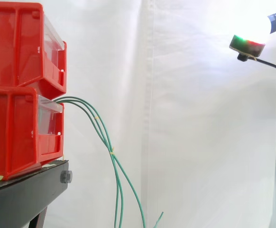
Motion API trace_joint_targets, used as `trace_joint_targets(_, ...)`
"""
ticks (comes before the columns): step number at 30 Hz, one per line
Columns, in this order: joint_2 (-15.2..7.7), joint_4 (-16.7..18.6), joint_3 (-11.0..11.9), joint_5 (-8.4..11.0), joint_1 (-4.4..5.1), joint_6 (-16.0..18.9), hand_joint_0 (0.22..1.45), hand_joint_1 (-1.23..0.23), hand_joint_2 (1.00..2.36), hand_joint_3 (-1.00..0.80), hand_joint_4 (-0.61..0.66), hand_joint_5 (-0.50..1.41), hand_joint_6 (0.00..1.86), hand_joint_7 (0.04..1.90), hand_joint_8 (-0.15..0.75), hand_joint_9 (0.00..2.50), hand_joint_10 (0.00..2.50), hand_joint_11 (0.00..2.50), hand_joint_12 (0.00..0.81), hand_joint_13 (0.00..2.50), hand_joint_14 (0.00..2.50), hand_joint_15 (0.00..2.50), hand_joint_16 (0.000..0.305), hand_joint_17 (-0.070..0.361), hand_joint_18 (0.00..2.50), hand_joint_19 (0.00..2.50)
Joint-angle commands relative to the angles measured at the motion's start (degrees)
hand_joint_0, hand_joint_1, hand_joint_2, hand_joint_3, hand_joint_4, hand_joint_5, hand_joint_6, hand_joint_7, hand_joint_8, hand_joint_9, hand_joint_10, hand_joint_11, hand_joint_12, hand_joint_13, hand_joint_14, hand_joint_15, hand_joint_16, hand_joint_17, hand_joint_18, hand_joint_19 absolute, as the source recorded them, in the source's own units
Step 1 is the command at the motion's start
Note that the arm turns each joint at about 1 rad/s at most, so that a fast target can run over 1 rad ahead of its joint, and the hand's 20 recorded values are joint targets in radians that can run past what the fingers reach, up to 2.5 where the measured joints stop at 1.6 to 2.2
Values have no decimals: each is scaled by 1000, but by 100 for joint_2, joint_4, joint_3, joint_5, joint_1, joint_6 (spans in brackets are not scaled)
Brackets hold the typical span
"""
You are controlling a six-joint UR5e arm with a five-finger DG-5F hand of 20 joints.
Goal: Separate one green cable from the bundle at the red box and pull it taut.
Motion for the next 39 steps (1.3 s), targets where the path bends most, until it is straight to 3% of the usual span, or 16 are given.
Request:
trace_joint_targets(1,-34,33,0,-20,-56,-5,349,-430,1000,-500,162,-261,502,673,330,1437,21,980,413,1331,20,665,88,198,1646,0)
trace_joint_targets(6,-184,244,0,-82,-109,-14,350,-434,1000,-500,166,-255,501,681,344,1459,21,1055,421,1346,21,724,89,200,1665,18)
trace_joint_targets(11,-509,701,44,-152,-117,3,350,-434,1000,-500,173,-252,501,680,347,1449,20,1038,419,1343,21,720,87,195,1648,23)
trace_joint_targets(16,-939,921,316,-196,-170,-23,349,-435,1000,-500,178,-248,501,678,350,1451,21,1011,426,1345,18,697,81,183,1674,6)
trace_joint_targets(21,-1177,982,475,-249,-197,-23,348,-437,1000,-500,185,-246,501,677,349,1469,20,1018,431,1360,19,702,79,179,1674,10)
trace_joint_targets(23,-1414,1061,571,-416,-267,-23,348,-439,1000,-500,186,-245,501,680,346,1467,20,1013,428,1359,20,694,80,179,1672,7)
trace_joint_targets(26,-1537,1299,580,-512,-302,-32,348,-438,1000,-500,184,-244,501,677,346,1458,21,1001,434,1354,19,704,78,176,1625,4)
trace_joint_targets(33,-1713,1518,580,-512,-372,-128,349,-439,1000,-500,183,-241,501,679,344,1442,21,976,434,1332,20,689,77,174,1581,3)
trace_joint_targets(34,-2020,1624,589,-583,-451,-5,348,-440,1000,-500,182,-240,501,680,348,1442,20,990,434,1332,20,685,77,174,1579,4)
trace_joint_targets(39,-2398,2221,677,-846,-539,126,351,-439,1000,-500,181,-237,501,677,341,1443,21,989,438,1322,20,687,76,172,1542,10)
